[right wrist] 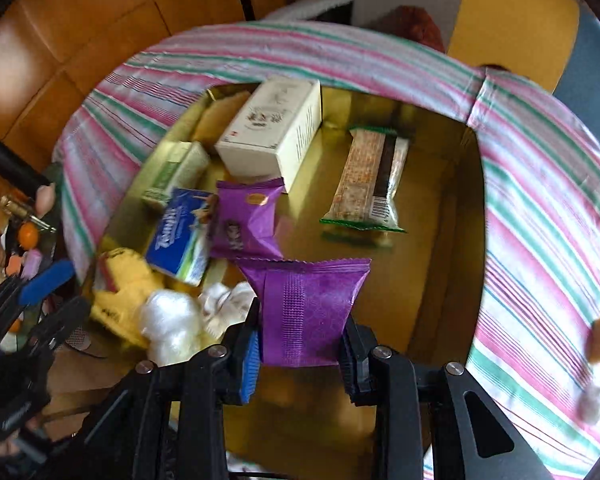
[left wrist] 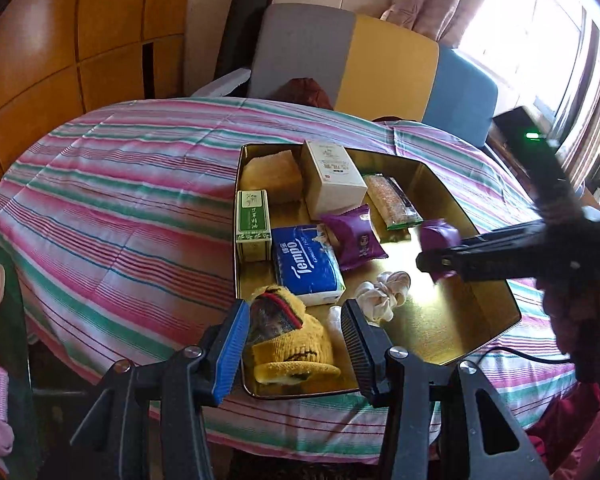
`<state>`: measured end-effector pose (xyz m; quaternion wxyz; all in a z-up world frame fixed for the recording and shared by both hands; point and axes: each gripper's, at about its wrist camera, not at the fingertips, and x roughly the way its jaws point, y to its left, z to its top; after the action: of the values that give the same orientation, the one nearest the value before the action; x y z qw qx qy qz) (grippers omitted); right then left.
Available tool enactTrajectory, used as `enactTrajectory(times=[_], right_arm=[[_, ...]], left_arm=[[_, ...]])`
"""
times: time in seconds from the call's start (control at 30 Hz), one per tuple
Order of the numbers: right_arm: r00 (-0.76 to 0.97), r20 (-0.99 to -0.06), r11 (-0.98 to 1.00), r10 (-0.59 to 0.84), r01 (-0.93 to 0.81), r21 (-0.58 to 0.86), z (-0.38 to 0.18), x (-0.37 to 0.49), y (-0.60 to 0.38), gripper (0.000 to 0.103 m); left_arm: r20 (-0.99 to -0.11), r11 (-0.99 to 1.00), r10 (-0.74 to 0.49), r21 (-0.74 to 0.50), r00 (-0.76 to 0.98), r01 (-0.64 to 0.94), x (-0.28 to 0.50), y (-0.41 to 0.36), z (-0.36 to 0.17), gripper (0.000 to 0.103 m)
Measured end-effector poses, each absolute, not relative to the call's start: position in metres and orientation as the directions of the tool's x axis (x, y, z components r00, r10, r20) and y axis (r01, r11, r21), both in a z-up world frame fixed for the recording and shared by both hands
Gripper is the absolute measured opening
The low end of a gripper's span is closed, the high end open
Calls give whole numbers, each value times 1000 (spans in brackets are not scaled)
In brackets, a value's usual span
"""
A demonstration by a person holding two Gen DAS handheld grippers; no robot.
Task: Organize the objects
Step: 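Carry the purple packet into the tray and open the right tool, then move both tools back toward the sponge and the white wrapped item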
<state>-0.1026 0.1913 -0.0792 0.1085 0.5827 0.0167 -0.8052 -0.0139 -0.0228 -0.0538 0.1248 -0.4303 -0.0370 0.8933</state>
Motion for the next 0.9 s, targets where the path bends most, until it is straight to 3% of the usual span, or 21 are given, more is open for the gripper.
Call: enactTrajectory(times=[0.33,0.4,0.47,0.9], right_arm=[[-254,-960,-983,-119,167,77,-104,-124,185,36],[-271,-955,-983,-124,164,81,-100,-120,187,45],[-301,-944,-983,-137,162,91,-93,-116,190,65],[-501,-861,-987,-91,159,11,-44,-72,199,82]], left_arm=[[-766,-964,264,-188,-586,-188,-15,-26,-58,48],[-765,-965,260,-187,-590,-182,-15,-27,-58,49],[-765,-966,256,-185,-591,-180,-15,-27,-58,52],[-746,-967,247,-145,-618,-211,-7,-16,-44,54]])
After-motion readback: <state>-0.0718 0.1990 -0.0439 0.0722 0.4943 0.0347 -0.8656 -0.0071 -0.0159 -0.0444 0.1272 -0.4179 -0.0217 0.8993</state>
